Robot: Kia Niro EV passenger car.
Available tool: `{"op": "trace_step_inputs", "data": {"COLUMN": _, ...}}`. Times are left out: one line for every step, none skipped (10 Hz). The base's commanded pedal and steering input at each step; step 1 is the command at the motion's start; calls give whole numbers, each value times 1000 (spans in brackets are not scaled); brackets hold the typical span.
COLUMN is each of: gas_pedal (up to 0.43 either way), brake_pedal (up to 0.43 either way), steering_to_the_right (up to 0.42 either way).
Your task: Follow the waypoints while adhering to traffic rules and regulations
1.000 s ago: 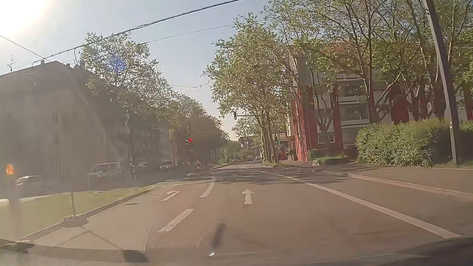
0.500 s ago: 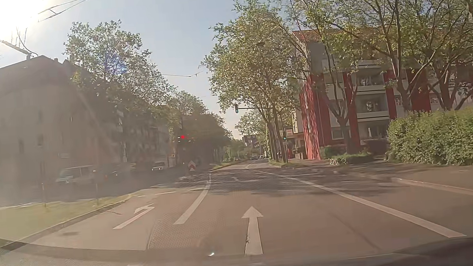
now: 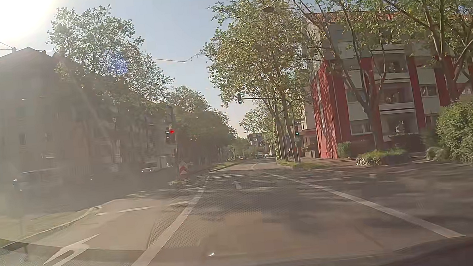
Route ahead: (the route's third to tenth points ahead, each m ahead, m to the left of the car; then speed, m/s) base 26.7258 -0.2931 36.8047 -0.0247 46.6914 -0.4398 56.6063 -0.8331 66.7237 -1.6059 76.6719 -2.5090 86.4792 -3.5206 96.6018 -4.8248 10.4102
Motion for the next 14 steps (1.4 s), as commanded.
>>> {"op": "trace_step_inputs", "data": {"gas_pedal": 118, "brake_pedal": 0, "steering_to_the_right": -15}}
{"op": "trace_step_inputs", "data": {"gas_pedal": 118, "brake_pedal": 0, "steering_to_the_right": -16}}
{"op": "trace_step_inputs", "data": {"gas_pedal": 118, "brake_pedal": 0, "steering_to_the_right": -16}}
{"op": "trace_step_inputs", "data": {"gas_pedal": 118, "brake_pedal": 0, "steering_to_the_right": -16}}
{"op": "trace_step_inputs", "data": {"gas_pedal": 118, "brake_pedal": 0, "steering_to_the_right": -17}}
{"op": "trace_step_inputs", "data": {"gas_pedal": 118, "brake_pedal": 0, "steering_to_the_right": -18}}
{"op": "trace_step_inputs", "data": {"gas_pedal": 118, "brake_pedal": 0, "steering_to_the_right": -19}}
{"op": "trace_step_inputs", "data": {"gas_pedal": 118, "brake_pedal": 0, "steering_to_the_right": -19}}
{"op": "trace_step_inputs", "data": {"gas_pedal": 118, "brake_pedal": 0, "steering_to_the_right": -20}}
{"op": "trace_step_inputs", "data": {"gas_pedal": 118, "brake_pedal": 0, "steering_to_the_right": -20}}
{"op": "trace_step_inputs", "data": {"gas_pedal": 118, "brake_pedal": 0, "steering_to_the_right": -20}}
{"op": "trace_step_inputs", "data": {"gas_pedal": 118, "brake_pedal": 0, "steering_to_the_right": -20}}
{"op": "trace_step_inputs", "data": {"gas_pedal": 118, "brake_pedal": 0, "steering_to_the_right": -19}}
{"op": "trace_step_inputs", "data": {"gas_pedal": 118, "brake_pedal": 0, "steering_to_the_right": -18}}
